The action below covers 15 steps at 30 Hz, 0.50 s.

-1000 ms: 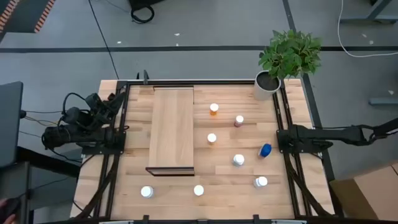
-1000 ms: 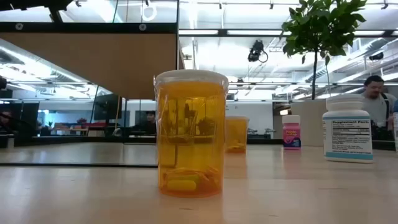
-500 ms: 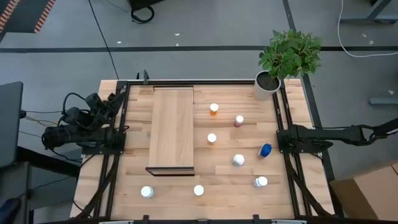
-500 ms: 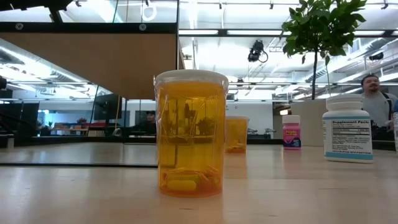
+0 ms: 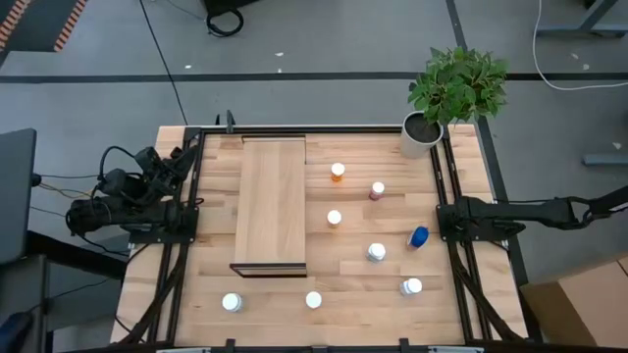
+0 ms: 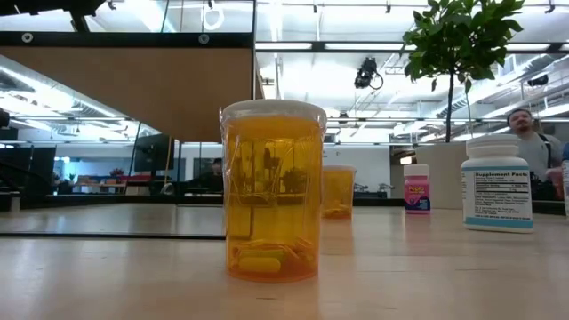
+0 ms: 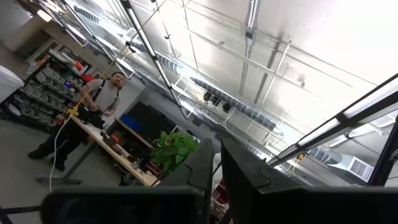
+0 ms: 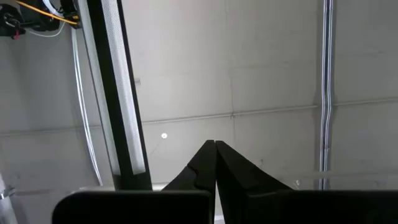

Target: Pick and place medicine bottles onto shelf by color

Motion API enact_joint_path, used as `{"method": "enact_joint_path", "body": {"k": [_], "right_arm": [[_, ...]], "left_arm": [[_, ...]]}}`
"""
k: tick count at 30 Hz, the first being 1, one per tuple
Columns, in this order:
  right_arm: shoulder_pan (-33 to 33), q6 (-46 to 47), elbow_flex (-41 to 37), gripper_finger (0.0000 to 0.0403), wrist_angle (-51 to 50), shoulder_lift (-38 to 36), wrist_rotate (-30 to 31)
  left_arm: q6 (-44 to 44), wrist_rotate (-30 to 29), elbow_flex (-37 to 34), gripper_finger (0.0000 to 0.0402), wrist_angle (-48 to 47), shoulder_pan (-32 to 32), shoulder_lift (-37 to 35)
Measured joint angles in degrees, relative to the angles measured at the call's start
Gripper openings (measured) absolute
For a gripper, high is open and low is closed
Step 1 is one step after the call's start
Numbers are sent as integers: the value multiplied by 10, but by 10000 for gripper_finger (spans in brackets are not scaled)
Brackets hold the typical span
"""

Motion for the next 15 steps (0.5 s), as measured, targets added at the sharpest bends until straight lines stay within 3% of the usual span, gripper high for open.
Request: {"method": "enact_joint_path", "body": {"k": [12,15], "right_arm": [[1,-7,0,11,-10,0,1],[9,-12,2,11,-155,-1,39]], "left_arm": [[0,-1,0,31,17,0,0],[0,-1,0,36,23,0,0]]}}
